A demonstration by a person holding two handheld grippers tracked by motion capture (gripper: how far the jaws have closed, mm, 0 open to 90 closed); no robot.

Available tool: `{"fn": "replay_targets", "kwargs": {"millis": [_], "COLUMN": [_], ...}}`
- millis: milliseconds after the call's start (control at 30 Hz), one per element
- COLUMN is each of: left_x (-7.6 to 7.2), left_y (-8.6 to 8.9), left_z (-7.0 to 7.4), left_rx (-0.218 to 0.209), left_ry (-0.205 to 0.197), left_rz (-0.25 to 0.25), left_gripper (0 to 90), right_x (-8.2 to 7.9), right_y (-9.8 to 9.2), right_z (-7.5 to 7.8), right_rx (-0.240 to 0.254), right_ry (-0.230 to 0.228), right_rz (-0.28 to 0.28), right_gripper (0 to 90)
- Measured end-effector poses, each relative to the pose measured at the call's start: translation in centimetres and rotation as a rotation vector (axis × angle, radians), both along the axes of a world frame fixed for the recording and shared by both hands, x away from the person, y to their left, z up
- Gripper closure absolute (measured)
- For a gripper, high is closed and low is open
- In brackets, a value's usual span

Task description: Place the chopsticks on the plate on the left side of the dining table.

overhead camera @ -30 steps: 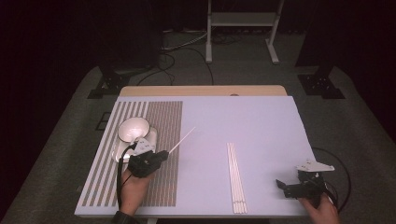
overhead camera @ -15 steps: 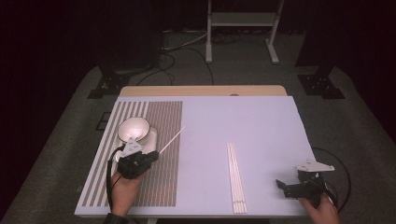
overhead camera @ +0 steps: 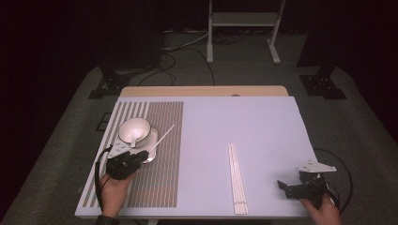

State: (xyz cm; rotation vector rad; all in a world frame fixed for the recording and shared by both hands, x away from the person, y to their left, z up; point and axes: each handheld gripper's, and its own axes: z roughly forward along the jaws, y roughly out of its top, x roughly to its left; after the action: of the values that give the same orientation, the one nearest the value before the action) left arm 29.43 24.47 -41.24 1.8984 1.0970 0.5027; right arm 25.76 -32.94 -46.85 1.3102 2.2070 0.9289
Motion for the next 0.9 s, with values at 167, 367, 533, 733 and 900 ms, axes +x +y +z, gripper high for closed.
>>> {"fn": "replay_targets", "kwargs": {"millis": [167, 367, 533, 733, 900], "left_x": [0.1, 0.4, 0.6, 0.7, 0.8], "left_y": [0.8, 1.5, 1.8, 2.3, 2.7], "left_z": [-0.2, -0.4, -0.6, -0.9, -1.1], "left_rx": [0.009, 0.016, 0.028, 0.035, 0.037], "left_ry": [0.003, 0.015, 0.023, 0.030, 0.038], "left_rz": [0.014, 0.030, 0.037, 0.048, 0.054], "left_gripper": [84.6, 84.6, 84.5, 84.6, 84.6], "right_x": [0.0, 0.0, 0.0, 0.0, 0.0], "right_y": [0.0, 0.0, 0.0, 0.0, 0.0], "right_z": [0.0, 0.0, 0.0, 0.0, 0.0], "right_rx": [0.001, 0.000, 0.000, 0.000, 0.000], "right_ry": [0.001, 0.001, 0.001, 0.000, 0.000], "right_rz": [-0.001, -0.001, 0.000, 0.000, 0.000], "right_gripper": [0.0, 0.0, 0.0, 0.0, 0.0]}}
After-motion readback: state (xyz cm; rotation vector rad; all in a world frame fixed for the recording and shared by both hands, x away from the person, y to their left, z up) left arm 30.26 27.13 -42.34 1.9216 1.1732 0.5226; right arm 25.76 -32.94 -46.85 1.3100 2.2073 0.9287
